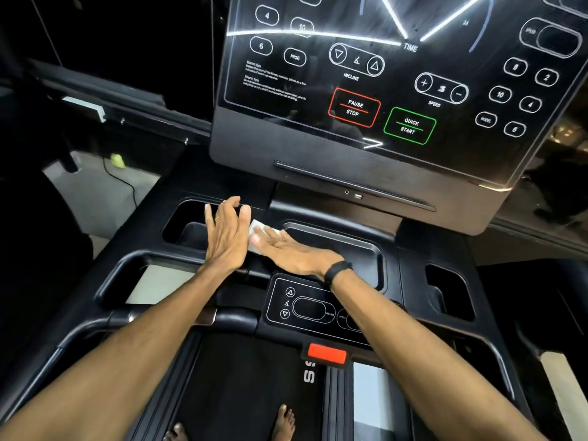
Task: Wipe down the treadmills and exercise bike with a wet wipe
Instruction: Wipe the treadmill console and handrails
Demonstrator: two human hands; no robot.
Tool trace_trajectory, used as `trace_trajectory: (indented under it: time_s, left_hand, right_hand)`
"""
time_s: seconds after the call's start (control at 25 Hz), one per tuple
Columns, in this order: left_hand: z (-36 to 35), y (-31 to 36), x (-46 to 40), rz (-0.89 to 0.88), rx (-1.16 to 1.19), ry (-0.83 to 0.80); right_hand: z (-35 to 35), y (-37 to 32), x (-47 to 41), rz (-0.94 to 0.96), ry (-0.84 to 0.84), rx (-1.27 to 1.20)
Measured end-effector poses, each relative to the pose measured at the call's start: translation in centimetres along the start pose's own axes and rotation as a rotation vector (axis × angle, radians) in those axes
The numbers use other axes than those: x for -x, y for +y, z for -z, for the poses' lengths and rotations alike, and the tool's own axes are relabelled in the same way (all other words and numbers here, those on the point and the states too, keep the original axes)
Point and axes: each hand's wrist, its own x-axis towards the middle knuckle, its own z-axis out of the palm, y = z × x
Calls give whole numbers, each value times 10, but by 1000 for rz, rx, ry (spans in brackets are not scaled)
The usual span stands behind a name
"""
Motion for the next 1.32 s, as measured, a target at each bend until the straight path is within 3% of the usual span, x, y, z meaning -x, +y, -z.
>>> trace_trajectory:
  time_s: [0.16, 0.4, 0.6, 0.84, 0.96, 1.08, 1.32]
  left_hand:
    - [-1, 3, 0, -10, 34, -27]
    - [-2, -2, 0, -37, -71, -78]
    - [0, -3, 5, -63, -147, -99]
    - [-2, -1, 6, -78, -186, -110]
    - [-3, -2, 7, -109, -188, -109]
    - [-2, -2, 9, -147, -199, -119]
    - [-13, 6, -2, -208, -310, -86]
  right_hand:
    - [-6, 4, 31, -29, -92, -142]
    - [0, 3, 22, 10, -68, -154]
    - [-7, 10, 31, 80, 41, -97]
    - [-2, 26, 37, 45, 383, -528]
    - [-1, 21, 20, -66, 213, -859]
    - [2, 32, 17, -128, 54, -998]
    - [3, 94, 58, -177, 53, -1014]
